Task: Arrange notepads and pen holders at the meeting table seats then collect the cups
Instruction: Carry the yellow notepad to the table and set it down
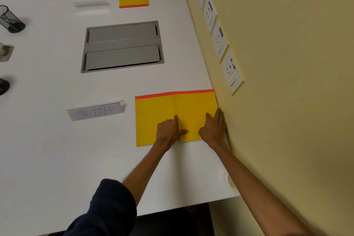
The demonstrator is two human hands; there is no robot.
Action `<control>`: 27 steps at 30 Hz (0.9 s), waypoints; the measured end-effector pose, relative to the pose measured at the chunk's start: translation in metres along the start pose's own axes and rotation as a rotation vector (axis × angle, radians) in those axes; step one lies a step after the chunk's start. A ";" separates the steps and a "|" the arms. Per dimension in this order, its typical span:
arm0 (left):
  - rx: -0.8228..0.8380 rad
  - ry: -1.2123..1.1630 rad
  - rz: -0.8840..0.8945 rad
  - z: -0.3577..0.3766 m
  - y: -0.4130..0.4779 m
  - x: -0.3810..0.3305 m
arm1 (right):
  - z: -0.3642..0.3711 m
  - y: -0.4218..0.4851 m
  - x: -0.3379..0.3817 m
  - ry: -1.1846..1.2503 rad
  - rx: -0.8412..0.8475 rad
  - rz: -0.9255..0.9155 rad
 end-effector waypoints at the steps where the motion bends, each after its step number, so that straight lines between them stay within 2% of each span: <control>1: -0.001 0.015 0.002 0.002 0.000 -0.001 | 0.002 -0.001 0.001 -0.010 -0.025 -0.026; 4: -0.012 0.029 -0.004 0.003 -0.002 -0.003 | 0.008 -0.003 0.003 -0.014 -0.015 -0.101; 7: -0.046 0.027 0.009 0.002 -0.004 -0.003 | 0.013 -0.004 -0.001 0.078 0.039 -0.077; 11: -0.067 -0.007 -0.017 -0.001 -0.011 -0.005 | 0.014 -0.009 -0.005 0.114 0.027 -0.076; 18: -0.143 -0.220 -0.099 -0.014 -0.029 0.007 | 0.008 -0.009 0.006 0.073 0.010 -0.070; 21: -0.195 -0.234 -0.207 -0.023 -0.040 0.029 | 0.006 -0.015 0.029 0.116 -0.031 -0.157; 24: -0.185 -0.221 -0.364 -0.026 -0.055 0.057 | 0.012 -0.029 0.064 0.177 0.014 -0.292; 27: -0.160 -0.221 -0.511 -0.022 -0.064 0.082 | 0.025 -0.044 0.096 0.137 0.071 -0.428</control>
Point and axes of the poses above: each hand's wrist, its own y-axis towards the middle knuckle, its own z-axis out of the palm, x = y × z, the point moved 3 cm from there along y, towards the middle knuckle, and after that the axes turned 11 degrees about -x, right-handed, at the moved point
